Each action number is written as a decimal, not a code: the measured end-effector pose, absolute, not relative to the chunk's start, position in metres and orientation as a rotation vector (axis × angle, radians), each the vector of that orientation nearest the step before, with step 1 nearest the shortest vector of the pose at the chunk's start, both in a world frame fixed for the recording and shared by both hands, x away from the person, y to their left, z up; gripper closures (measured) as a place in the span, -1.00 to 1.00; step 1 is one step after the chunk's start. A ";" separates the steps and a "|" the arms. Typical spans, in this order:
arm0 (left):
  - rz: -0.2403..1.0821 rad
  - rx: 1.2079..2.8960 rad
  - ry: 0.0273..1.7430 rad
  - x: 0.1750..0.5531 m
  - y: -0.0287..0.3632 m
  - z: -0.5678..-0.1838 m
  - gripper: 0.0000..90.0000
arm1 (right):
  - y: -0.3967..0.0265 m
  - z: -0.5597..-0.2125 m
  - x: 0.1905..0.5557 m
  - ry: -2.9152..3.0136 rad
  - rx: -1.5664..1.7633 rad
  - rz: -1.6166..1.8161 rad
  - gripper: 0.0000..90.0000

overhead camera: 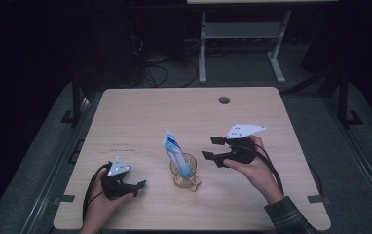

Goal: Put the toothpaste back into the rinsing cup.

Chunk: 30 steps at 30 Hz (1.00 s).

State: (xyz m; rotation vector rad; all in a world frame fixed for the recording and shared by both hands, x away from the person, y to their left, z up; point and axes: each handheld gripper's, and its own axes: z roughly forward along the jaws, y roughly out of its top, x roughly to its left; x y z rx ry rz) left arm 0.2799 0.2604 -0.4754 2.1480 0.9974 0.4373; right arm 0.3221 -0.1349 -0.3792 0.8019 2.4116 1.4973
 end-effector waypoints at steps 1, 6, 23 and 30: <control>0.437 2.148 0.997 0.280 0.260 -0.475 -0.69 | -0.139 -0.380 0.322 2.409 0.810 1.489 -0.19; 0.437 2.148 0.997 0.280 0.260 -0.475 -0.69 | -0.155 -0.386 0.319 2.390 0.858 1.457 -0.23; 0.438 2.151 0.992 0.280 0.260 -0.475 -0.69 | -0.203 -0.423 0.304 2.372 1.036 1.289 -0.36; 0.438 2.151 0.991 0.280 0.260 -0.476 -0.69 | -0.221 -0.434 0.297 2.365 1.085 1.219 -0.45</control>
